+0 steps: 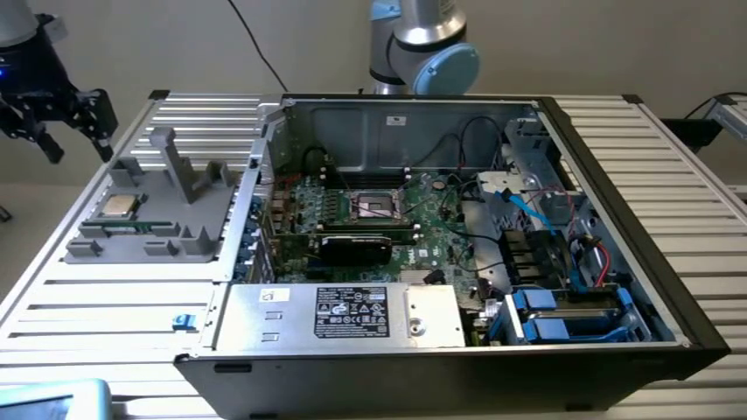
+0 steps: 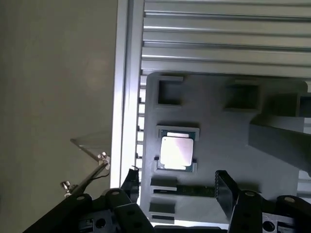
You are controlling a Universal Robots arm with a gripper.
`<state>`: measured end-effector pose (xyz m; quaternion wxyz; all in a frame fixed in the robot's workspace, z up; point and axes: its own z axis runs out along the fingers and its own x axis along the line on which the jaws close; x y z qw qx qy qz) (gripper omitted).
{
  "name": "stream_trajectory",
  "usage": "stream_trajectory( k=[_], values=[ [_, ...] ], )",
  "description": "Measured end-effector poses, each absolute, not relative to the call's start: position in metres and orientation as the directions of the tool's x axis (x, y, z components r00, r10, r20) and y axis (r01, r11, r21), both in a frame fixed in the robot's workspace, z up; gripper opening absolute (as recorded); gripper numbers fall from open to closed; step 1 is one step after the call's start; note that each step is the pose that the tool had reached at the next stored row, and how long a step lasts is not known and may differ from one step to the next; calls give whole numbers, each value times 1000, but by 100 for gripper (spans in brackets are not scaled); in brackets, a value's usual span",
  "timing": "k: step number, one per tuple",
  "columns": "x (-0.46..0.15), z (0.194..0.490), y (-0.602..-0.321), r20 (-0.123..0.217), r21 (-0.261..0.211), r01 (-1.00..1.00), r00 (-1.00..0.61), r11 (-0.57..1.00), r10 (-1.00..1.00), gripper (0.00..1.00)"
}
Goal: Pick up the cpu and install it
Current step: 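Pick up the cpu and move it towards the insertion slot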
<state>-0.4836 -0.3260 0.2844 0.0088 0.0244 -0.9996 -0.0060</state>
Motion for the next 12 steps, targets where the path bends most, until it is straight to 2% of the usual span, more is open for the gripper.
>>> stream_trajectory(
  k=[12],
  values=[
    [-484, 273, -326, 17, 10, -49, -999, 999, -49, 74]
  ],
)
